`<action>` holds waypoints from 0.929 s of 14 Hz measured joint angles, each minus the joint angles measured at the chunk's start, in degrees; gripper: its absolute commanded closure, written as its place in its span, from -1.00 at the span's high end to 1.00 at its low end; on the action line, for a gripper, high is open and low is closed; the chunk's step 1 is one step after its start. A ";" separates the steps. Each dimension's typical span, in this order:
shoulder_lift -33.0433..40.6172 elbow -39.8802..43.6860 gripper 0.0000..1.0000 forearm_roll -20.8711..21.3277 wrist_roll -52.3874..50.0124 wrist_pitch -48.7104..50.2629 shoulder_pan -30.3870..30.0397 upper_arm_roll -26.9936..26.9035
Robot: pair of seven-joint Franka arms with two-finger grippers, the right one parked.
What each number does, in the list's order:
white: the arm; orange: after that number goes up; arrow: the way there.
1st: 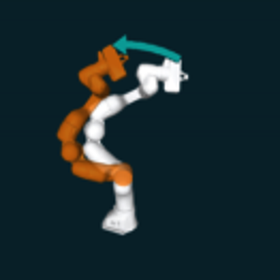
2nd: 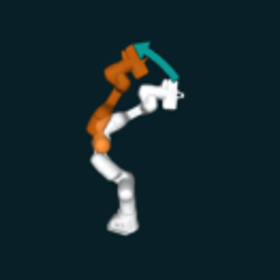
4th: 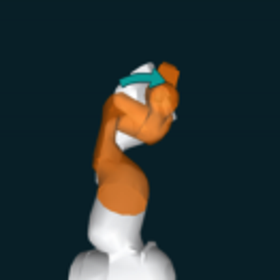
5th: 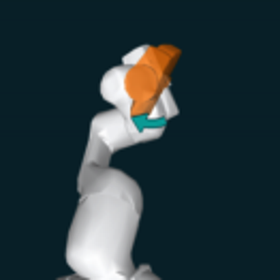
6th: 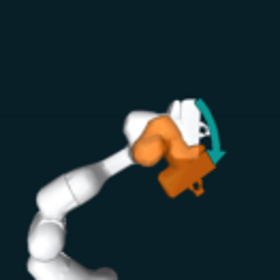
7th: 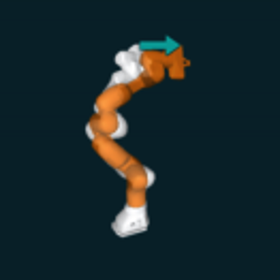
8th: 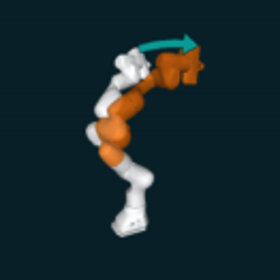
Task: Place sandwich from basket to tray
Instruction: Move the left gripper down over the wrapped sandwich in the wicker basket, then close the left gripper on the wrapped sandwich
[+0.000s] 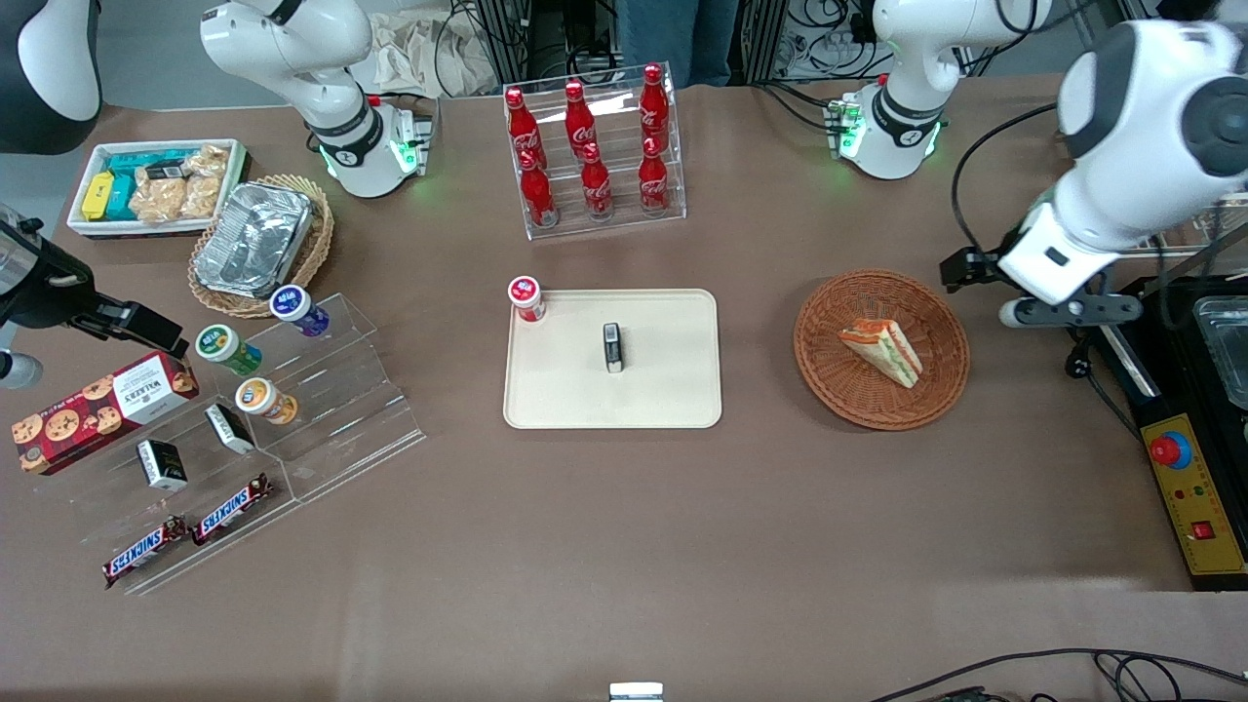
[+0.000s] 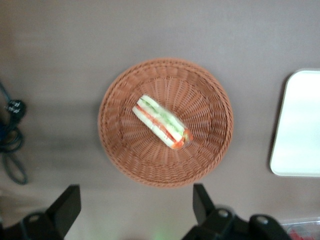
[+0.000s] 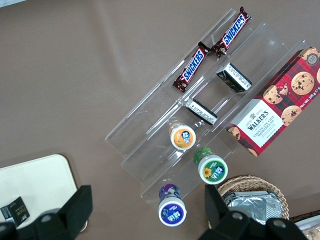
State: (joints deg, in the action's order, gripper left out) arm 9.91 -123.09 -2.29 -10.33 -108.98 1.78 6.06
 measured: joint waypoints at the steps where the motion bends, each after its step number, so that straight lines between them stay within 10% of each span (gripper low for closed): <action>1: 1.80 -5.46 0.99 -0.32 -3.12 -4.58 0.00 -0.02; 13: -9.29 -16.46 0.98 -0.34 -36.77 -26.21 3.44 0.67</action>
State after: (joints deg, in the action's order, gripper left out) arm 0.62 -139.54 -2.63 -47.10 -135.19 5.22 6.73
